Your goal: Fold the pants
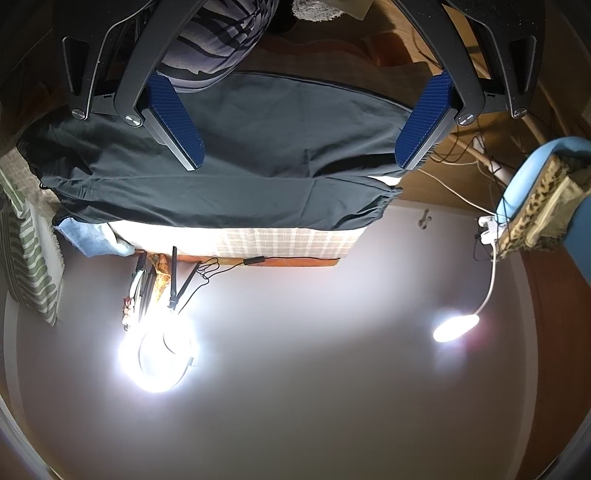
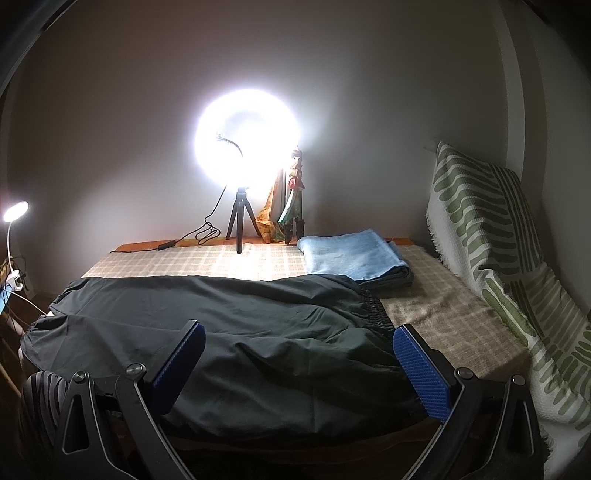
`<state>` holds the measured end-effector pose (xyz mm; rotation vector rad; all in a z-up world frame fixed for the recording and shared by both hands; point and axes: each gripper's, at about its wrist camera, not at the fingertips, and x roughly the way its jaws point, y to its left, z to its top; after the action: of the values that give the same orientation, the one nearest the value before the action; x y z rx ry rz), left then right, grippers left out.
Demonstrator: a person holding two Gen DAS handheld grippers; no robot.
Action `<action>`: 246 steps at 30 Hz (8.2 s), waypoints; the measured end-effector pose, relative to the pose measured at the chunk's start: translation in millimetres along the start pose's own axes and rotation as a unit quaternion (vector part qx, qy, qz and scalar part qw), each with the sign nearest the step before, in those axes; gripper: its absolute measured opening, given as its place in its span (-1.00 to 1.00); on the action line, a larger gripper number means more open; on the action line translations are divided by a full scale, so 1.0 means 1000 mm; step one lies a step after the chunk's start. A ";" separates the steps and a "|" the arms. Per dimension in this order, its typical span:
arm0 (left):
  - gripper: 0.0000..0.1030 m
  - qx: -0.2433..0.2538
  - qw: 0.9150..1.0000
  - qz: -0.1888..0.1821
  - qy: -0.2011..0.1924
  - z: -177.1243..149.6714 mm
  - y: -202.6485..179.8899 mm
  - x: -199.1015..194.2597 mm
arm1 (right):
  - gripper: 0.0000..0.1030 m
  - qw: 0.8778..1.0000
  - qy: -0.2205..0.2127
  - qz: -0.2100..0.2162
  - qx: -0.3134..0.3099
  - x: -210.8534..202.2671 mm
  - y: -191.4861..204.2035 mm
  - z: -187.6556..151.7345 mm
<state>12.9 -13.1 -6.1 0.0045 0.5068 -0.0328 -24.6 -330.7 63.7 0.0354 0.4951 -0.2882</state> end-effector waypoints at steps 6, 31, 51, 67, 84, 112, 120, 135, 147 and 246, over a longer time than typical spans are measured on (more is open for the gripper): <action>1.00 -0.004 1.000 0.001 -0.002 -0.001 0.002 -0.001 | 1.00 1.000 -0.001 0.003 -0.004 0.000 0.003 0.002; 1.00 -0.005 1.000 0.002 0.000 -0.002 0.002 0.000 | 1.00 1.000 0.001 0.015 -0.013 0.007 0.012 0.005; 1.00 0.007 1.000 0.010 0.009 0.000 0.001 0.014 | 1.00 1.000 0.011 0.020 -0.013 0.021 0.014 0.007; 1.00 0.033 0.998 -0.009 0.048 -0.008 0.024 0.061 | 1.00 0.999 0.010 0.033 -0.019 0.058 0.009 0.011; 0.99 0.047 0.990 -0.024 0.133 0.031 0.093 0.178 | 1.00 0.973 0.072 0.149 -0.161 0.200 0.077 0.057; 0.96 -0.148 0.931 -0.076 0.324 0.029 0.202 0.419 | 1.00 0.872 0.292 0.297 -0.256 0.448 0.161 0.030; 0.17 -0.163 0.935 -0.088 0.303 0.035 0.197 0.422 | 0.76 0.865 0.283 0.314 -0.271 0.444 0.171 0.027; -0.81 -0.105 0.966 -0.127 0.197 0.069 0.187 0.385 | -0.99 0.870 0.232 0.283 -0.330 0.394 0.198 0.044; -0.82 -0.087 0.980 -0.137 0.117 0.128 0.181 0.371 | -1.00 0.917 0.098 0.181 -0.343 0.365 0.205 0.144; 0.10 -0.215 0.943 -0.177 0.179 -0.066 0.241 0.147 | -1.00 0.649 0.203 0.596 -0.426 0.193 0.583 -0.034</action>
<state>116.8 224.1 -136.4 -0.5193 0.8668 -0.2772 285.9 180.4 -78.9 -0.5040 0.9103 1.3265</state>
